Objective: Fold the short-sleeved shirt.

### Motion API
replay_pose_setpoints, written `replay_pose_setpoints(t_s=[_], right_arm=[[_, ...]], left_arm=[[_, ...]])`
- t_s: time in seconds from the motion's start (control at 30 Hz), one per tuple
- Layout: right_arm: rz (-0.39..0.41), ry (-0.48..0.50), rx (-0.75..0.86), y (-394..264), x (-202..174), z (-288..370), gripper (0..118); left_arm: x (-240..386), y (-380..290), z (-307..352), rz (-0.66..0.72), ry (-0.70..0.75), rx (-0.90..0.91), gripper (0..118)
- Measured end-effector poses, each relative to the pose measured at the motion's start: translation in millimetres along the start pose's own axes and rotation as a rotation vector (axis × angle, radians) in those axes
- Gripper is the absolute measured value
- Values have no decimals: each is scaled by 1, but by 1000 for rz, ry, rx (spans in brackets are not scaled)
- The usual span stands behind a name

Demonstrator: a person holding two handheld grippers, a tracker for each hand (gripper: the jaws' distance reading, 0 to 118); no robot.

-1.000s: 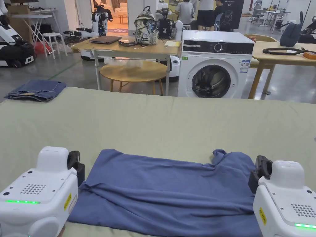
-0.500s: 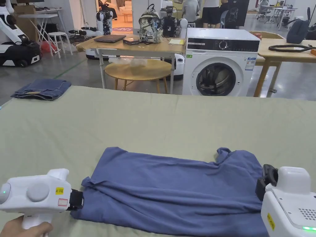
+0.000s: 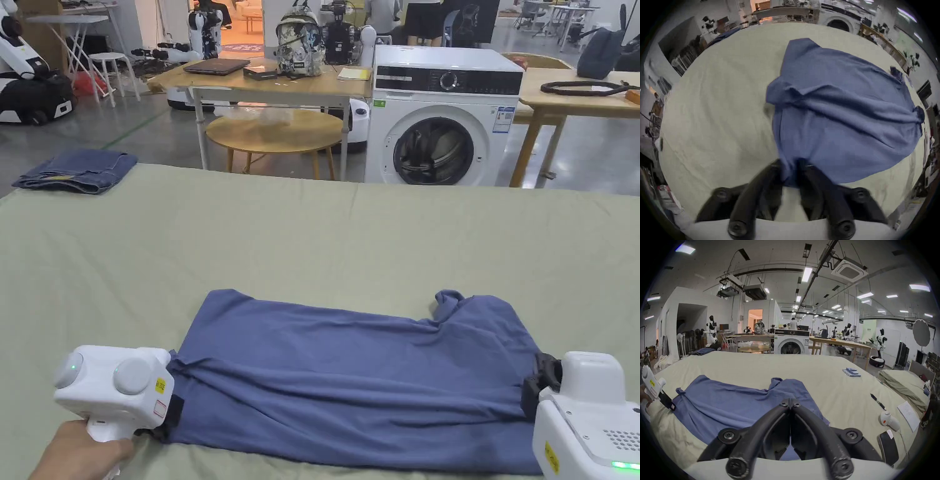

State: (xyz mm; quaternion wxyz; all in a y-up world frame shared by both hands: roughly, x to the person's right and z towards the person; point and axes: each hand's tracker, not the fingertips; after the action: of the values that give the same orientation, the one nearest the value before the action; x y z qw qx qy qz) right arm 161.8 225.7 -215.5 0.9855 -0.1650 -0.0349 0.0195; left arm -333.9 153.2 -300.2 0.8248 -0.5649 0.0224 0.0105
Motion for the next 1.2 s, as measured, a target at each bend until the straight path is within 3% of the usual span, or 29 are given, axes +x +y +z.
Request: replay_pose_setpoints(t_s=[0.23,0.3,0.37,0.43,0.63,0.67,0.7,0.73,0.77,0.8,0.83,0.87,1.2], right_arm=[[-57,-40,-204,3,47,-21,2],[-77,-17,-284,1,68,-32,21],[-55,3,-397,-2,82,-42,56],[-30,16,-468,-9,91,-51,71],[-21,74,-682,-42,96,-85,71],[-13,95,-734,-49,93,-89,67],[0,92,-781,-55,91,-94,57],[16,99,-812,-62,87,-96,55],[44,66,-754,-70,85,-100,50],[61,72,-715,-69,82,-96,37],[54,88,-726,-68,81,-95,9],[33,116,-716,-66,81,-94,5],[60,98,-599,-6,70,-50,5]], left_arm=[[-10,-13,16,-6,-52,125,0],[-12,-24,29,-3,-56,148,0],[-13,-27,34,3,-64,161,0],[-17,-28,35,1,-67,177,0],[-19,-27,33,23,-78,188,0],[-20,-27,30,26,-81,185,0],[-20,-27,29,27,-80,182,0],[-20,-28,29,29,-81,180,0],[-20,-29,29,32,-83,182,0],[-20,-30,25,37,-85,180,0],[-20,-31,24,38,-86,181,0],[-19,-33,24,39,-87,184,0],[-22,-26,68,46,-126,289,0]])
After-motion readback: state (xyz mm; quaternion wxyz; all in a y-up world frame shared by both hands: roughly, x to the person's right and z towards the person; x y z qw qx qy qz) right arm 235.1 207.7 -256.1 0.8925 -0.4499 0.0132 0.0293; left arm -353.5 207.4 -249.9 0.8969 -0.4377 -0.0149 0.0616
